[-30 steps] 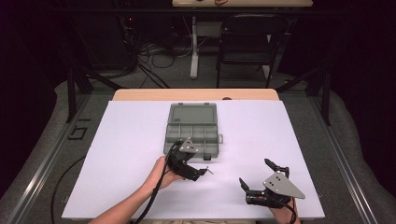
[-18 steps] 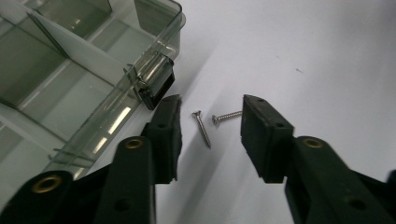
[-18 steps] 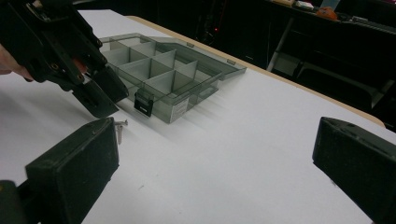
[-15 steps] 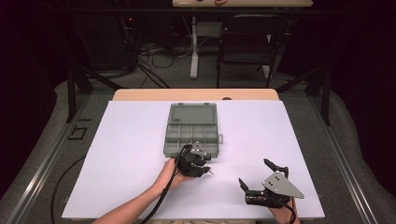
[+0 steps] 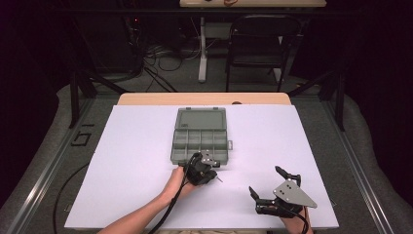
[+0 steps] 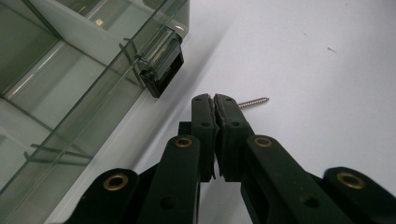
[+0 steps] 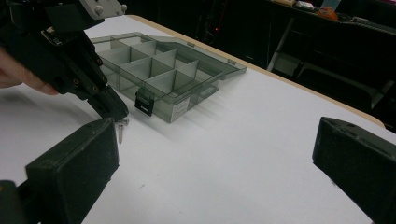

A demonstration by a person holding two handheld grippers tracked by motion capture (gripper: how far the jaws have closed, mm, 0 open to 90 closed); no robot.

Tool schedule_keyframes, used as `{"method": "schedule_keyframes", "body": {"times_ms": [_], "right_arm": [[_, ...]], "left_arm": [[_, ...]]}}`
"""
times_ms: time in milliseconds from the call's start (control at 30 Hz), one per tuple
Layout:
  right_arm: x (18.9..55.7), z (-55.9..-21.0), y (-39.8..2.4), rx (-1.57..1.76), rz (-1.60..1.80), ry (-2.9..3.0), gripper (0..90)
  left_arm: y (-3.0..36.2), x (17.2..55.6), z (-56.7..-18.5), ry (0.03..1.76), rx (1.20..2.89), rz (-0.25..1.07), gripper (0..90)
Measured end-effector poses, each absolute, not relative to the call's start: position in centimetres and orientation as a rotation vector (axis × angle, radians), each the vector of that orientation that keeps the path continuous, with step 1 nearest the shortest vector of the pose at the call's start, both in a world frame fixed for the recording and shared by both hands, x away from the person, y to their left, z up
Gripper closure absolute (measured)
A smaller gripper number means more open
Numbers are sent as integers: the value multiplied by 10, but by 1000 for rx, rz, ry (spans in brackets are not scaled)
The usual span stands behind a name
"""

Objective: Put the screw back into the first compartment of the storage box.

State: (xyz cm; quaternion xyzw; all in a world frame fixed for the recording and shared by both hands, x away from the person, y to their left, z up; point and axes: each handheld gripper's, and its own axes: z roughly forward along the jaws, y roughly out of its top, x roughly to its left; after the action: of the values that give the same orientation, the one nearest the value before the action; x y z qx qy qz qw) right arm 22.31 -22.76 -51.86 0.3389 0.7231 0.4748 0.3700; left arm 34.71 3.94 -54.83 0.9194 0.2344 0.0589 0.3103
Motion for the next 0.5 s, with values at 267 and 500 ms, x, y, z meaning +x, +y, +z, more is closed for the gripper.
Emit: {"method": "schedule_keyframes", "body": {"times_ms": [267,500], "right_arm": [[222,-518,-228,886,1198,1859,0],[223,-518,-228,876,1212,1855,0]], "left_arm": [[45,350,-546,600,2406,128,875],[53,347,-534,565,2389,126,875]]}}
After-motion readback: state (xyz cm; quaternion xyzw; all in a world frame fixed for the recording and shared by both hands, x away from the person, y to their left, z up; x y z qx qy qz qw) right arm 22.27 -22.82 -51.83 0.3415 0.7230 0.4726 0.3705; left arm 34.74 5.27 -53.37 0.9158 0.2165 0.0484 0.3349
